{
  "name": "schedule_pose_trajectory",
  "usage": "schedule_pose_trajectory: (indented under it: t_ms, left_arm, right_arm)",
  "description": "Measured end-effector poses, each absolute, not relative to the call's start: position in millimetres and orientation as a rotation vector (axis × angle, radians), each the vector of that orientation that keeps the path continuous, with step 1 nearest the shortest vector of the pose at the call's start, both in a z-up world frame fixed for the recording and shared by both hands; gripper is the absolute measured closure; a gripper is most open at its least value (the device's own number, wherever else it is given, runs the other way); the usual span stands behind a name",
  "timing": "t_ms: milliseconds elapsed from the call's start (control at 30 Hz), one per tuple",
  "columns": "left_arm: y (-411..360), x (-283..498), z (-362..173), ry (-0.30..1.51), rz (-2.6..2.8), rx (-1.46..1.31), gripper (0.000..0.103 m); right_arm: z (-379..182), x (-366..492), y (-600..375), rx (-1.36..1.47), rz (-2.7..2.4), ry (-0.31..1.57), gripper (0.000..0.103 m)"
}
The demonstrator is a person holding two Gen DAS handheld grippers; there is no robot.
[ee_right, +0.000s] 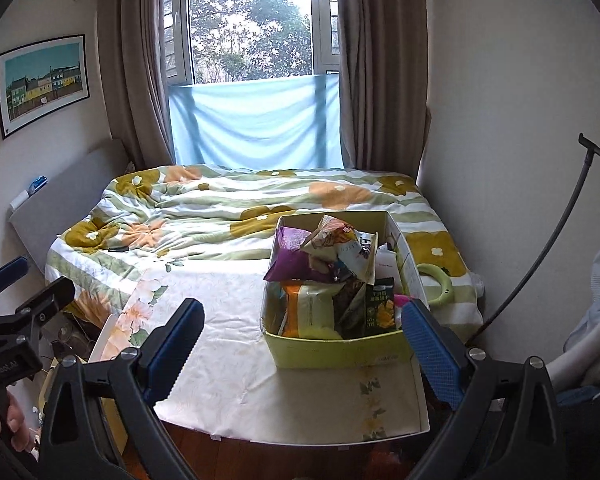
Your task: Organize snacks
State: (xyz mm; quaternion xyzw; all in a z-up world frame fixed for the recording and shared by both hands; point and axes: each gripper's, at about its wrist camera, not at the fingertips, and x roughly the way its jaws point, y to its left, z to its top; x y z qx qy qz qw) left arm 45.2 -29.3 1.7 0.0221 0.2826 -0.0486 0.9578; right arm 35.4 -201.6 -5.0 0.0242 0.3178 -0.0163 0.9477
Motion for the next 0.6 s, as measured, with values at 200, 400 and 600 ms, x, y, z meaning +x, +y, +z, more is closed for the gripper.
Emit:
schedule_pose_trajectory:
  t_ms: [200, 400, 600]
  left_arm:
    - [-27.7, 38.8, 1.7, 0.568, -0.112, 0.047, 0.001]
    - [-31.6, 41.8, 2.5, 0.562, -0.118, 0.051, 0.001]
    - [-32.6, 43.5, 3.2, 0.561, -0.119, 0.052, 0.001]
  right_arm:
    - [-5.2, 28.3, -198.6, 0.055, -0.042, 0.639, 0.005]
    - [-5.1, 29.1, -199.8, 0.057, -0.043, 0.638, 0.005]
    - [-4.5, 29.4, -200.2, 0.06, -0.046, 0.64, 0.005]
